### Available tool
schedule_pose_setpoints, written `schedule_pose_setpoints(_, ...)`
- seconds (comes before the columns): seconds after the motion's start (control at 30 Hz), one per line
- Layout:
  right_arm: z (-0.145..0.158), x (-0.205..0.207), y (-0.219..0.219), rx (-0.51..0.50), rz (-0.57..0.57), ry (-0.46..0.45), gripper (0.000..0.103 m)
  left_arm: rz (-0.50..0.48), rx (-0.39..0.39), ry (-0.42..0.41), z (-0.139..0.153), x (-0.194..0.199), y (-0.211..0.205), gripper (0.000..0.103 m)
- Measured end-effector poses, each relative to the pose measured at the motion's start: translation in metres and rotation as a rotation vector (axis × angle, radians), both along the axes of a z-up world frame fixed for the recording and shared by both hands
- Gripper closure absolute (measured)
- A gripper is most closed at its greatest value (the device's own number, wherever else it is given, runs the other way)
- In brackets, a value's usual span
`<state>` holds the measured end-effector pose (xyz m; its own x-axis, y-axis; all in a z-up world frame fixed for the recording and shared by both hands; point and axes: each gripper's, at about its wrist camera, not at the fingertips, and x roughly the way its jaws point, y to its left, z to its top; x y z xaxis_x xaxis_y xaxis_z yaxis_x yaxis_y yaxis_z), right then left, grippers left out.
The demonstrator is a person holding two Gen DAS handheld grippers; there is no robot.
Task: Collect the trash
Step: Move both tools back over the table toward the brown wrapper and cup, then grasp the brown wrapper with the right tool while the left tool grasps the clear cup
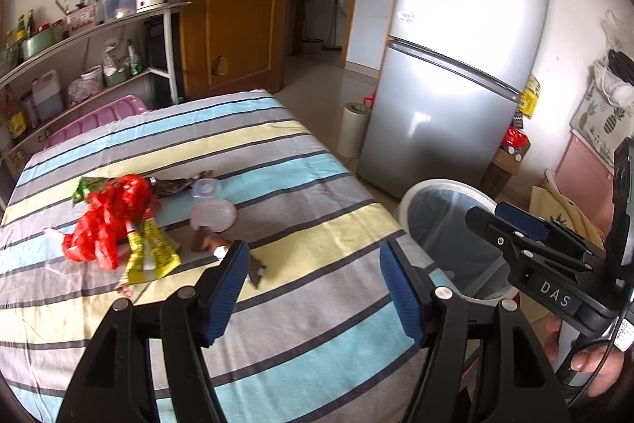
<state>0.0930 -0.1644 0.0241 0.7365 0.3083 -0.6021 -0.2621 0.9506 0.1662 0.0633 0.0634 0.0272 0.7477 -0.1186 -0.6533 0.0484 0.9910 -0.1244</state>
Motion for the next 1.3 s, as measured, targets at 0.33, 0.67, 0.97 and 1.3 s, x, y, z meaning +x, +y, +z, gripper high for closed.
schedule_pose_setpoints(0.33, -0.009, 0.012, 0.069, -0.015, 0.146, 0.021, 0.047, 0.180, -0.018, 0.025, -0.011, -0.011, 0.075, 0.030)
schedule_pose_setpoints(0.67, -0.018, 0.021, 0.127, -0.032, 0.264, 0.051, 0.047, 0.337, -0.030, 0.033, -0.019, -0.027, 0.142, 0.029)
schedule_pose_setpoints(0.97, -0.035, 0.032, 0.170, -0.092, 0.363, 0.102, 0.047, 0.415, -0.019, 0.059, -0.029, -0.032, 0.190, 0.027)
schedule_pose_setpoints(1.3, -0.050, 0.045, 0.197, -0.157, 0.432, 0.164, 0.047, 0.454, -0.030, 0.090, -0.043, -0.018, 0.228, 0.027)
